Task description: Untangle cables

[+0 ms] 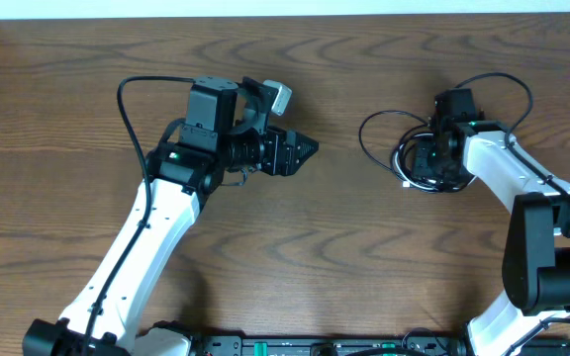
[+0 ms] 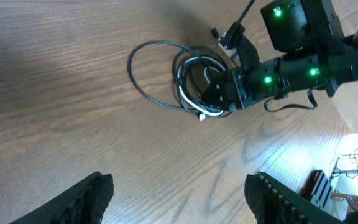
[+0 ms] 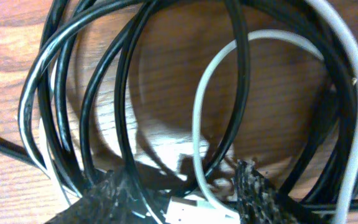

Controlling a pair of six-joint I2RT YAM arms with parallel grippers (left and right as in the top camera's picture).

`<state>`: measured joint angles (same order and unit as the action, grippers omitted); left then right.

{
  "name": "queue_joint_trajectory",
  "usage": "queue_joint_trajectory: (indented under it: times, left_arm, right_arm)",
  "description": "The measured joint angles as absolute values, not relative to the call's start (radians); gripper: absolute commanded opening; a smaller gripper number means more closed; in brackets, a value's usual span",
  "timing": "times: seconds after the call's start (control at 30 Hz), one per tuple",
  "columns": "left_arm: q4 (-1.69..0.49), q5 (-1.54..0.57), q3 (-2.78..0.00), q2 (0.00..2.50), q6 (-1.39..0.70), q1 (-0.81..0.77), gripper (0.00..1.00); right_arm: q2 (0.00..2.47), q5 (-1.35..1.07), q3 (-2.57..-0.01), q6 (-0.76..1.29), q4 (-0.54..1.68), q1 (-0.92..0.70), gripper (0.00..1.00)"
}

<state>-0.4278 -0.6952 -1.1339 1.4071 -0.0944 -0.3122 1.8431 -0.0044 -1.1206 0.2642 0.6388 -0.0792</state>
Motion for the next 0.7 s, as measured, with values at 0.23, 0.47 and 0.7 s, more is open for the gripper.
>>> queue_joint_trajectory:
  times: [0.23,0.47,0.7]
  left_arm:
    - [-0.451,-0.693,-1.134,1.401,-0.077,-0.312,0.73]
    - [-0.493,-0.685,-1.134,1.401,-0.074,-0.312,0.73]
    - [-0.495,-0.674,-1.134,1.401,-0.072,-0.312,0.73]
  right_arm:
    - [1.843,-0.028,-1.121,0.255,0.647,-0.076,0.21]
    - [1.843,-0.12,-1.121,0.271,0.642,-0.093,0.01]
    - [1.843,-0.241,-1.142,0.283,0.686,-0.143,0.01]
